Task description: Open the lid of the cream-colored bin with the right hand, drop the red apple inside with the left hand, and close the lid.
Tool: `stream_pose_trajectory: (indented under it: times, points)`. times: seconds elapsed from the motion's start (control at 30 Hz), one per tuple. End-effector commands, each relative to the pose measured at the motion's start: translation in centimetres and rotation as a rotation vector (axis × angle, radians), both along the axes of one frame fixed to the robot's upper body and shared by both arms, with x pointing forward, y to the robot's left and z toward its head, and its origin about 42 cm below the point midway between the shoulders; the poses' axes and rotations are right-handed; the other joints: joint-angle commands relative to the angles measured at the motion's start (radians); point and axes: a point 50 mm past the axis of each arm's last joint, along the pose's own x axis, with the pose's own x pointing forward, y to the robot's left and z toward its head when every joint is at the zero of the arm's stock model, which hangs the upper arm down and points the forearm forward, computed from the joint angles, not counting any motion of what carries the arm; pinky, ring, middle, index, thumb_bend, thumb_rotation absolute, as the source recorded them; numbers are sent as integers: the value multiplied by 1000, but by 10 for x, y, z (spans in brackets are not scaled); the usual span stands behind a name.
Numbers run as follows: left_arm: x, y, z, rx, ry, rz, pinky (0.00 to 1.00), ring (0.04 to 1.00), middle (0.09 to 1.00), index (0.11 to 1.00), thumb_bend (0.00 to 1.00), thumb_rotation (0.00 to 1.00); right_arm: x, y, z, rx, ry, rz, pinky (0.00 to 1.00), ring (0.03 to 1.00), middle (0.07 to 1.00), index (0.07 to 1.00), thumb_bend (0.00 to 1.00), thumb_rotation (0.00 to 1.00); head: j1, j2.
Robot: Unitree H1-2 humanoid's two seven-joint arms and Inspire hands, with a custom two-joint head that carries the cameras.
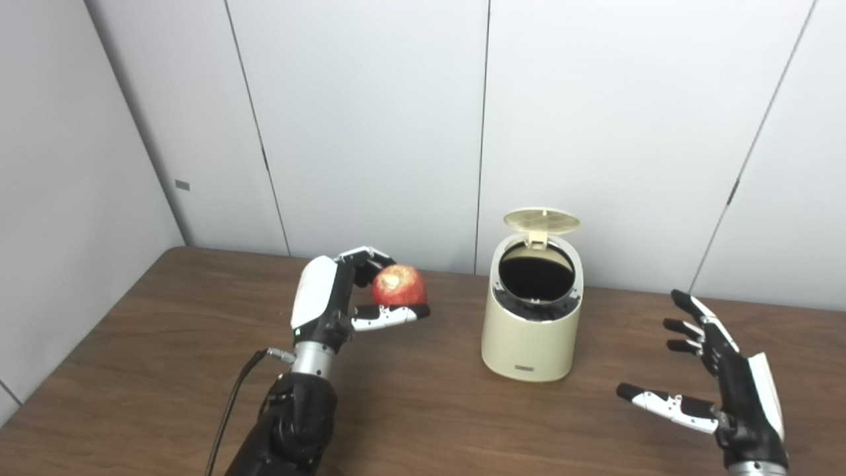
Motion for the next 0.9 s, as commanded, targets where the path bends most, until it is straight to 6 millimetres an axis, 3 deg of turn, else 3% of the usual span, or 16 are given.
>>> stream_pose_trajectory:
  times: [0.0, 0.17, 0.5, 0.6, 0.73, 0.87]
  points:
    - [7, -10, 36, 2, -105, -17, 561, 544, 494, 475, 526, 0, 7, 0, 21, -4, -113, 9, 678, 775, 876, 857, 795, 3, -10, -7]
    - [8, -30, 54, -13, -160, -47, 525, 524, 501, 470, 525, 0, 10, 2, 16, 4, -115, 7, 656, 767, 877, 847, 798, 20, -22, -17]
    - [11, -69, 68, -64, -191, -121, 570, 535, 495, 475, 526, 0, 13, 7, 12, -22, -102, -11, 640, 763, 879, 850, 788, 76, -38, -29]
    - [13, -79, 68, -78, -198, -133, 671, 530, 493, 476, 526, 0, 13, 8, 12, -26, -102, -12, 643, 764, 881, 855, 784, 76, -43, -32]
    - [17, -91, 66, -108, -186, -144, 904, 559, 489, 478, 526, 0, 14, 9, 10, -22, -99, -20, 662, 767, 877, 862, 788, 83, -50, -34]
    - [22, -102, 64, -119, -176, -149, 987, 591, 495, 473, 526, 0, 15, 12, 11, -13, -101, -20, 668, 768, 873, 869, 786, 95, -58, -35]
